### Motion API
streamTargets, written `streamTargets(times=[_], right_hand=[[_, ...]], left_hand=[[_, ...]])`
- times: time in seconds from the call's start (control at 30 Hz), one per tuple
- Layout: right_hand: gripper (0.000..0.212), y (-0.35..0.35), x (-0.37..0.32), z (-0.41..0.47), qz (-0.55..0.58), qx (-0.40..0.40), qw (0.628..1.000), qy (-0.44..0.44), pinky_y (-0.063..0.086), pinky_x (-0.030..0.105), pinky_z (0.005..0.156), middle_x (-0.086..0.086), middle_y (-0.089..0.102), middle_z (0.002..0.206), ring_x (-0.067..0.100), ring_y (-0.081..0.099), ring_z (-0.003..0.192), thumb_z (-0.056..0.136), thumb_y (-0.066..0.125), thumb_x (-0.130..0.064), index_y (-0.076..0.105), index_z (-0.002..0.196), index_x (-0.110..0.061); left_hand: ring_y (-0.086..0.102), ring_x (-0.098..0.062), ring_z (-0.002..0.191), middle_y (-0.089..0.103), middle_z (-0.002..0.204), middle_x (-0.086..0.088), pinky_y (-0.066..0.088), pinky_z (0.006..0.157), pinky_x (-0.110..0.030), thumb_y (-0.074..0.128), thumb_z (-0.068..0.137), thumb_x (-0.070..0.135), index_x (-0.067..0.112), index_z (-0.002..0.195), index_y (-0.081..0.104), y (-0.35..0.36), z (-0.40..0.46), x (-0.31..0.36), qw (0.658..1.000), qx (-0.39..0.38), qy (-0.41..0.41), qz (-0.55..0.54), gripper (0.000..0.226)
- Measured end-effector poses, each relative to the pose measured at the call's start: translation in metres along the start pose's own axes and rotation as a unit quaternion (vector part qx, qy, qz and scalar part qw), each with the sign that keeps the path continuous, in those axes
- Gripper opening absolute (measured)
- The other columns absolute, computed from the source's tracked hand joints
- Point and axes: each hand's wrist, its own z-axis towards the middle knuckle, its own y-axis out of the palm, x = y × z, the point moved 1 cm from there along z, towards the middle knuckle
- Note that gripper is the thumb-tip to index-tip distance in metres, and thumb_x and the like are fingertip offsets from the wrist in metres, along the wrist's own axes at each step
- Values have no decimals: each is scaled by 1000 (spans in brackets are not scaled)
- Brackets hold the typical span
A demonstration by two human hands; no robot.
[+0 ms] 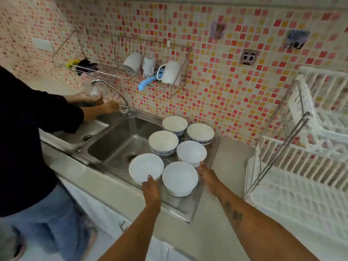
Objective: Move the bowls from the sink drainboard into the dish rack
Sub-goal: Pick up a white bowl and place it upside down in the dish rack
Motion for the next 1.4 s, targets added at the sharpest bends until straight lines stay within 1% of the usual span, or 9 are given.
streamTargets(times=[0.13,0.3,0.57,0.73,0.87,1.0,1.2,1.3,1.4], right_hand=[[49,2,11,11,31,-8,999,14,48,45,101,15,70,115,30,64,109,95,44,-47,70,109,-8],[41,8,17,24,41,-28,998,26,48,46,101,12,71,112,30,65,108,92,45,-50,70,97,-18],[35,20,23,13,60,-35,997,13,47,40,97,12,64,123,29,59,115,99,39,-32,59,121,-14],[24,21,20,6,84,-30,996,20,52,35,78,9,62,115,26,57,105,100,37,-30,56,110,-19],[24,21,14,-10,84,-10,996,15,45,42,99,14,61,120,29,56,108,99,37,-27,57,108,-16],[18,11,-12,-35,126,4,992,-24,46,35,88,13,62,114,26,56,101,99,38,-19,56,101,-16],[24,-10,-105,-88,155,38,970,-184,44,35,93,3,59,106,24,55,105,99,37,-22,61,101,-20],[36,-34,-160,-126,157,57,946,-277,41,32,103,-5,55,125,13,48,113,102,33,-26,55,130,-18],[39,-65,-207,-170,145,78,910,-380,40,16,94,-10,51,129,7,48,117,103,31,-24,49,138,-20]], left_hand=[[45,-57,122,50,132,-37,31,106,-68,42,97,44,13,135,49,16,-1,-26,999,-24,-5,-29,49],[60,-23,120,66,128,7,45,105,-55,52,80,59,40,126,58,28,12,-42,998,-44,-15,-30,49],[57,-31,118,61,131,-7,47,99,-45,39,102,40,24,133,53,44,-12,-25,998,-8,-35,-58,38],[53,-33,122,56,137,-10,44,97,-42,34,104,38,20,139,48,51,-16,-28,997,9,-40,-64,42],[47,-35,128,51,142,-10,38,106,-44,31,104,38,17,144,43,56,-32,-21,996,21,-51,-72,46],[47,-35,130,51,143,-14,38,106,-42,31,103,40,14,140,46,61,-53,9,994,8,-48,-95,47],[58,-31,106,57,132,-9,48,95,-45,34,101,45,22,133,48,85,-86,123,978,-56,-16,-203,41],[60,-26,104,62,125,-3,53,81,-41,30,102,46,26,136,49,99,-115,189,951,-168,-4,-261,44],[63,-29,104,69,116,-3,60,78,-45,39,100,31,26,130,57,114,-142,236,909,-325,15,-261,35]])
